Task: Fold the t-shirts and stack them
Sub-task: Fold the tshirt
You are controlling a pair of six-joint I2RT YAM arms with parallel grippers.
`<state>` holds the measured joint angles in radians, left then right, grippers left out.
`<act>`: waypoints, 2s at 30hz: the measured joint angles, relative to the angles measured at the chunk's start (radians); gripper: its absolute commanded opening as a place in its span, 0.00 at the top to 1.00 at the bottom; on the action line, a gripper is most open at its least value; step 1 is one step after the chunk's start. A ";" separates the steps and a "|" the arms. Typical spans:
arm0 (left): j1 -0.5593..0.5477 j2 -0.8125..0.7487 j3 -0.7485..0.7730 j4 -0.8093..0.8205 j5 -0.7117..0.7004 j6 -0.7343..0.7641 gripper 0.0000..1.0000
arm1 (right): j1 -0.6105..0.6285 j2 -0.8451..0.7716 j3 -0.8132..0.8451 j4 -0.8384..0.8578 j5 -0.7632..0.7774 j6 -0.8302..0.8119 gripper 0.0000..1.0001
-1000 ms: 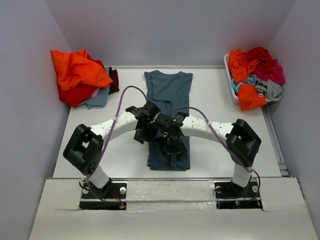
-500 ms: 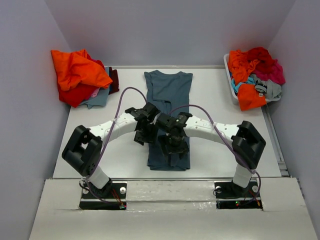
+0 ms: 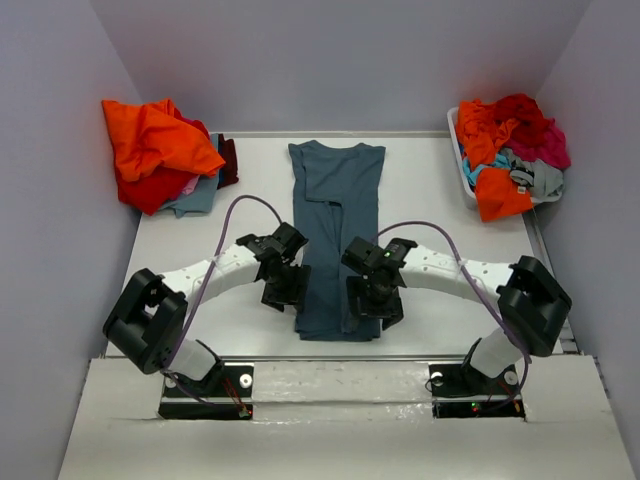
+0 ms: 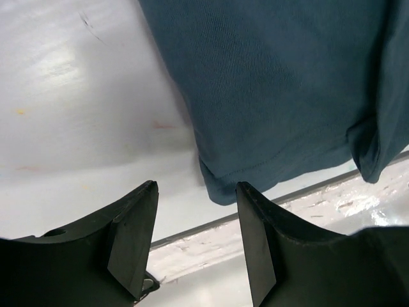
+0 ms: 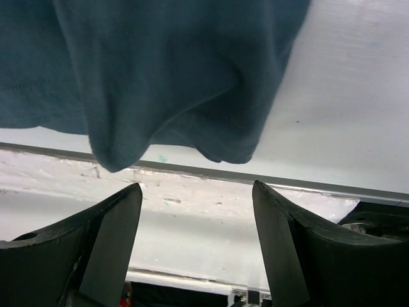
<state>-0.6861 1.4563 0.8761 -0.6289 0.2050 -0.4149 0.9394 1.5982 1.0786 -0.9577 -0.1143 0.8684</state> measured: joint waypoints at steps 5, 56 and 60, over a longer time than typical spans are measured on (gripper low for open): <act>0.000 -0.026 -0.065 0.038 0.056 -0.021 0.36 | -0.060 -0.077 -0.110 0.070 0.003 0.045 0.24; 0.001 -0.144 -0.373 0.413 0.338 -0.333 0.36 | -0.120 -0.250 -0.449 0.502 -0.105 0.253 0.27; 0.013 -0.124 -0.375 0.454 0.365 -0.344 0.36 | -0.120 -0.266 -0.461 0.502 -0.103 0.262 0.27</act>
<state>-0.6731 1.3327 0.5007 -0.1749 0.5697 -0.7586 0.8192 1.3327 0.6174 -0.4553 -0.2176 1.1301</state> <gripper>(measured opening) 0.640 0.736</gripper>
